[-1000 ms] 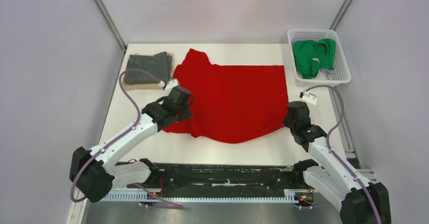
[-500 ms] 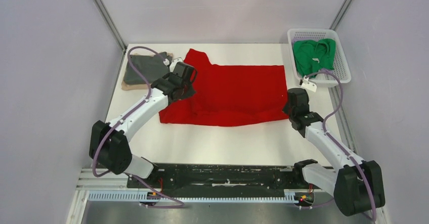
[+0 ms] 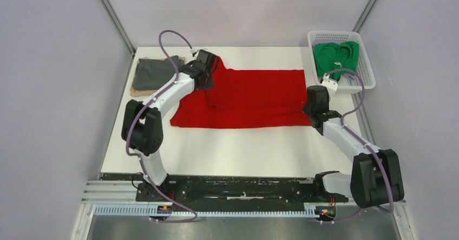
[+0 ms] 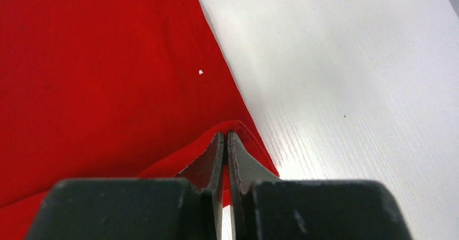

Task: Fold and stack the t-shirts
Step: Fold the flattened tshirt in 1/3 of the way

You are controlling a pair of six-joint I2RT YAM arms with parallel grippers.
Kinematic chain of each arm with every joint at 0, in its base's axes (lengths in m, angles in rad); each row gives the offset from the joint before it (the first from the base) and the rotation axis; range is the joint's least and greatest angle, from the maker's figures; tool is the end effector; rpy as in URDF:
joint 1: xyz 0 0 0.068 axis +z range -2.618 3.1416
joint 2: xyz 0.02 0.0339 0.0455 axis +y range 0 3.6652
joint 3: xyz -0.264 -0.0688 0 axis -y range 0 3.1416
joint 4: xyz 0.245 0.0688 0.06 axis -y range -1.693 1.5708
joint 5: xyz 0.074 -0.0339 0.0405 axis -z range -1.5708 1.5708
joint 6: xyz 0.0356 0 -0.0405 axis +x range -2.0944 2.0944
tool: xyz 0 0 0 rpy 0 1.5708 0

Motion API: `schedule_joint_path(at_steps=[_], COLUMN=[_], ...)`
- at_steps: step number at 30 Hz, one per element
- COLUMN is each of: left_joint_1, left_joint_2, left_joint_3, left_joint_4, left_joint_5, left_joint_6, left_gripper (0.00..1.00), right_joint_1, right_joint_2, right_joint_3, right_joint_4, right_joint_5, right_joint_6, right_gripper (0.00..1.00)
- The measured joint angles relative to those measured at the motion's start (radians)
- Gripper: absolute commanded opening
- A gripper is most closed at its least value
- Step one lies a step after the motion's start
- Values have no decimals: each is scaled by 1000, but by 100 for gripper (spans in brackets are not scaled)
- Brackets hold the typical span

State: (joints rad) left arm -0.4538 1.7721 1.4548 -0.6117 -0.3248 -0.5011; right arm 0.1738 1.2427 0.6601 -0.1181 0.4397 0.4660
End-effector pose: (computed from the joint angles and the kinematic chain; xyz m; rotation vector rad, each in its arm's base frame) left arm 0.3544 -0.1602 0.2664 -0.1897 2.4255 -0.0175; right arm 0.2525 0.0289 0.2102 0.5428 2.1293 -0.1442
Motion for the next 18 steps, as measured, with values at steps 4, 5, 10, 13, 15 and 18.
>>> schedule_joint_path(at_steps=[4,5,10,13,15,18], left_joint_1=[29,38,79,90,92,90], left_joint_2=[123,154,328,357,335,240], left_joint_3=[106,138,353,411,406,313], left_joint_4=[-1,-12,-78,-117,-137,-132], left_joint_5=[6,12,17,12,11,20], left_joint_6=[78,90,142,141,139,121], left_gripper=[59,69,100,100,100,100], right_joint_1=[-16,-21,-55,-66,-68,-68], right_joint_2=[35,47,124,129,108,59], right_joint_3=[6,10,61,101,110,98], right_joint_4=[16,21,24,16,17,23], right_joint_5=[4,8,33,60,64,10], right_joint_6=[-6,-7,-17,-29,-42,-50], right_gripper=[19,30,90,98,98,98])
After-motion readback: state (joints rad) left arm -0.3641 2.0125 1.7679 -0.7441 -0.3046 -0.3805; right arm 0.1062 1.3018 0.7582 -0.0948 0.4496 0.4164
